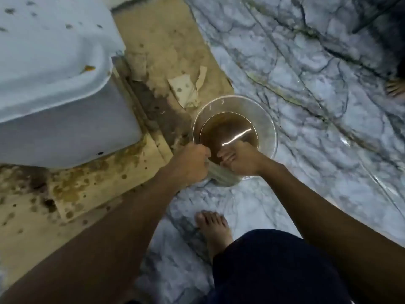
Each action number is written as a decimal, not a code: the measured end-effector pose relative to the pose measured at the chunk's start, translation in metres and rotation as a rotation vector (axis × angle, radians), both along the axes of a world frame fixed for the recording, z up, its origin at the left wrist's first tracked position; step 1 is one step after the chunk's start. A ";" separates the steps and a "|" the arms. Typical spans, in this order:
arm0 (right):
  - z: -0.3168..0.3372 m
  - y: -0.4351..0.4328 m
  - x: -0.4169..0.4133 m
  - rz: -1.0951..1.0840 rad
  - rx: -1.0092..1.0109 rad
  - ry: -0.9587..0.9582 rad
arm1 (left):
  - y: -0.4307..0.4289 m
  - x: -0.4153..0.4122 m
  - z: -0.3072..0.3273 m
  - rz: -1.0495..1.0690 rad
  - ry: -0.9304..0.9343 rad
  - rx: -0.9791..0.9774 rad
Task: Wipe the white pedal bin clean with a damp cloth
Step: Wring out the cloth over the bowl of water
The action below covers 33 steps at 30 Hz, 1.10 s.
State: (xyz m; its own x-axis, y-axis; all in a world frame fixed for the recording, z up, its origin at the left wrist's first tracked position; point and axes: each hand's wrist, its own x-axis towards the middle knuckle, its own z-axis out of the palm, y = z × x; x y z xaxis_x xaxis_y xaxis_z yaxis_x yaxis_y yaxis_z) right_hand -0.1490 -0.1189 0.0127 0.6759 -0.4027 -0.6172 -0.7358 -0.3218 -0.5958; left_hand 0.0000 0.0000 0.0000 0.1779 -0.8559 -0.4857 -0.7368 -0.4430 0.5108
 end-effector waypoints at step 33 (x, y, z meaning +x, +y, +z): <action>0.262 0.088 0.121 0.319 -0.222 -0.700 | 0.155 0.078 0.235 0.413 -0.166 -0.618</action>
State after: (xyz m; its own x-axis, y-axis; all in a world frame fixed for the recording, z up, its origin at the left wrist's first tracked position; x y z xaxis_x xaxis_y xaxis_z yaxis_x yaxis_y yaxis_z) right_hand -0.0284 -0.0310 0.2742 0.9800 -0.1880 0.0650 -0.0669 -0.6192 -0.7824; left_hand 0.0780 0.1555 0.2351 0.5720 -0.8111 0.1218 -0.6620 -0.3688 0.6525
